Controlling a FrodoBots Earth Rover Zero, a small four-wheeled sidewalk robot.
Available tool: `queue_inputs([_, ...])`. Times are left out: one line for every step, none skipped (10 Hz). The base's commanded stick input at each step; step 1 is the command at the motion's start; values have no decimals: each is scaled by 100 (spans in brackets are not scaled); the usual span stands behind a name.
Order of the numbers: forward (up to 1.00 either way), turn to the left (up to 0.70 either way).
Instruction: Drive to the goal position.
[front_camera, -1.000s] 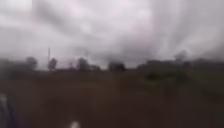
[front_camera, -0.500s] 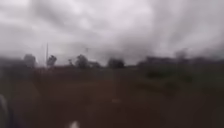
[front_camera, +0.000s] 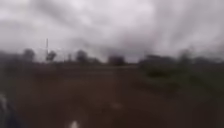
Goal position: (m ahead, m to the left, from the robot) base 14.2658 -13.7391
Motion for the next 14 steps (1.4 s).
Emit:
queue_inputs([70, 0])
queue_inputs([70, 0])
queue_inputs([70, 0])
queue_inputs([70, 0])
queue_inputs([70, 0])
queue_inputs([70, 0])
queue_inputs([70, 0])
queue_inputs([70, 0])
queue_inputs([70, 0])
queue_inputs([70, 0])
queue_inputs([70, 0])
queue_inputs([70, 0])
queue_inputs([70, 0])
queue_inputs([70, 0])
